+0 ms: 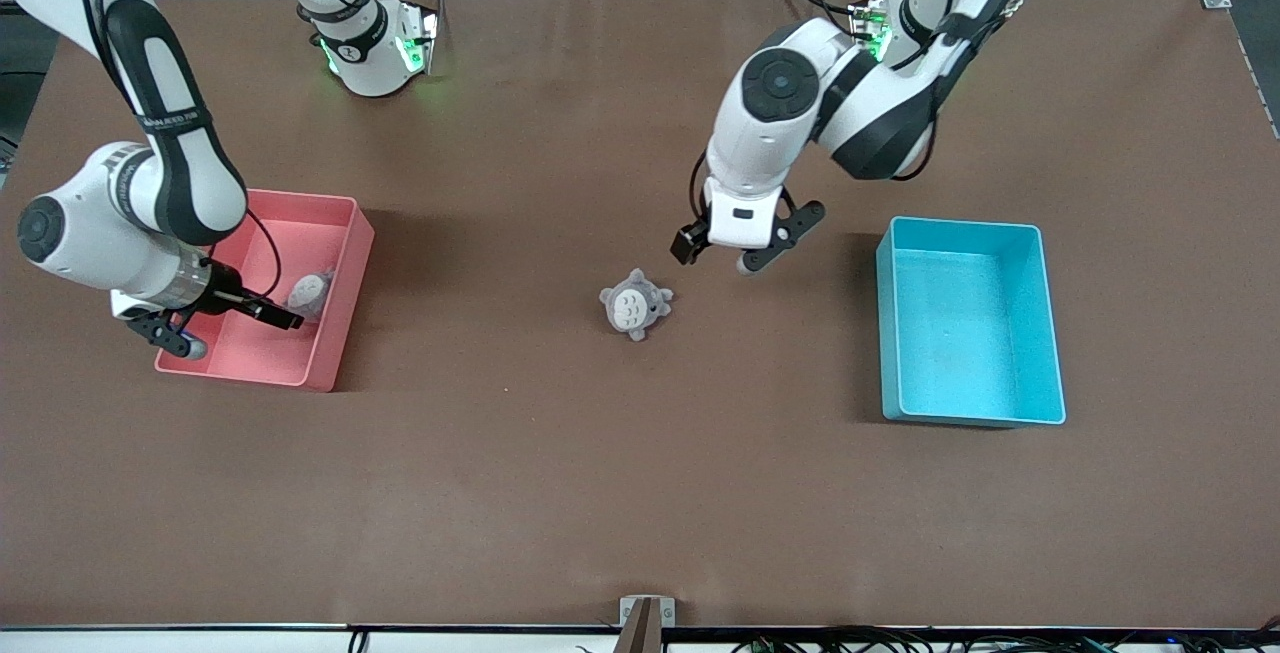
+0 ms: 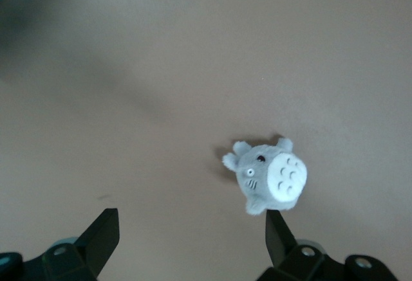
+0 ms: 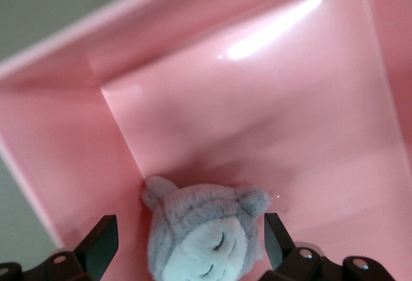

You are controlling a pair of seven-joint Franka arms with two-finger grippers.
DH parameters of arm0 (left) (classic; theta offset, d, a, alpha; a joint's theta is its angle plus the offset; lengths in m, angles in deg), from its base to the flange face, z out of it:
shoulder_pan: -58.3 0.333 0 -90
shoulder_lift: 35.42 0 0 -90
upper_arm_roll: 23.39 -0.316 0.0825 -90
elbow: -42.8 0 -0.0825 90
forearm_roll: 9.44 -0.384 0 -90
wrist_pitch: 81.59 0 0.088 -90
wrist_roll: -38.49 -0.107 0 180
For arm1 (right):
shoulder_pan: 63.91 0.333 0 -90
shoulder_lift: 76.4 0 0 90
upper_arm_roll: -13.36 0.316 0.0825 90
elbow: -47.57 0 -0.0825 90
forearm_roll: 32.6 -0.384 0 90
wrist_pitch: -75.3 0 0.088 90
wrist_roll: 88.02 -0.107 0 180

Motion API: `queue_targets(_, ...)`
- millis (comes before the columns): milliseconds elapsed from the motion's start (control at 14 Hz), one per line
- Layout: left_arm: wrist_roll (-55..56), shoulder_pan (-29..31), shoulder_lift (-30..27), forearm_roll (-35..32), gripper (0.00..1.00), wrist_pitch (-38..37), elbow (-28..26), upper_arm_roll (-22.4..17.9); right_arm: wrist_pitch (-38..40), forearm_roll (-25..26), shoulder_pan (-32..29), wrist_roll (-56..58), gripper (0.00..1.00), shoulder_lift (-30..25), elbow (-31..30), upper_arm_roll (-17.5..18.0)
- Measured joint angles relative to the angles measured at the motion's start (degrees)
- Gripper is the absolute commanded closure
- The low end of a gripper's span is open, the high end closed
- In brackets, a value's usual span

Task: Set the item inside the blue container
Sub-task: 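Return the right gripper to the pink box while the left gripper approaches the plush, then grasp the plush with the left gripper while the right gripper grasps another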

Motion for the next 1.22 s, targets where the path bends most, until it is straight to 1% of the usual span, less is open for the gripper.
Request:
queue_targets(287, 13.2, -5.0, 10.5, -4.2, 0.0, 1.1, 7.7, -0.3, -0.1, -1.9, 0.0, 1.7, 0.0, 0.9, -0.7, 0.3)
queue_targets(430, 18.5, -6.7, 15.5, -8.4, 0.0, 1.8, 11.0, -0.4, 0.2, -2.1, 0.0, 2.6, 0.0, 1.1, -1.0, 0.3)
queue_targets(645, 26.9, -8.0, 20.9, -13.8, 0.0, 7.4, 12.9, -0.5, 0.7, -2.1, 0.0, 3.3, 0.0, 1.1, -1.7, 0.3)
queue_targets(860, 32.9, -8.6, 23.6, -17.3, 0.03, 10.6, 13.4, -0.5, 3.0, -2.2, -0.1, 3.4, 0.0, 1.1, -2.1, 0.3)
queue_targets(1003, 35.8, -8.7, 24.6, -19.6, 0.15, 11.5, 13.4, -0.5, 3.8, -2.2, -0.4, 4.2, 0.0, 1.1, -2.1, 0.3)
queue_targets(1075, 36.8, -8.7, 25.0, -20.6, 0.27, 12.0, 13.5, -0.5, 4.2, -2.2, -0.5, 4.8, 0.0, 1.1, -2.1, 0.3)
queue_targets(1147, 37.4, -8.7, 25.3, -21.0, 0.45, 12.7, 13.6, -0.5, 4.7, -2.2, -0.6, 5.1, 0.0, 1.1, -2.1, 0.3)
queue_targets(1218, 37.9, -8.7, 25.5, -21.2, 0.59, 13.4, 13.7, -0.5, 5.0, -2.2, -0.7, 5.3, 0.0, 1.1, -2.2, 0.3)
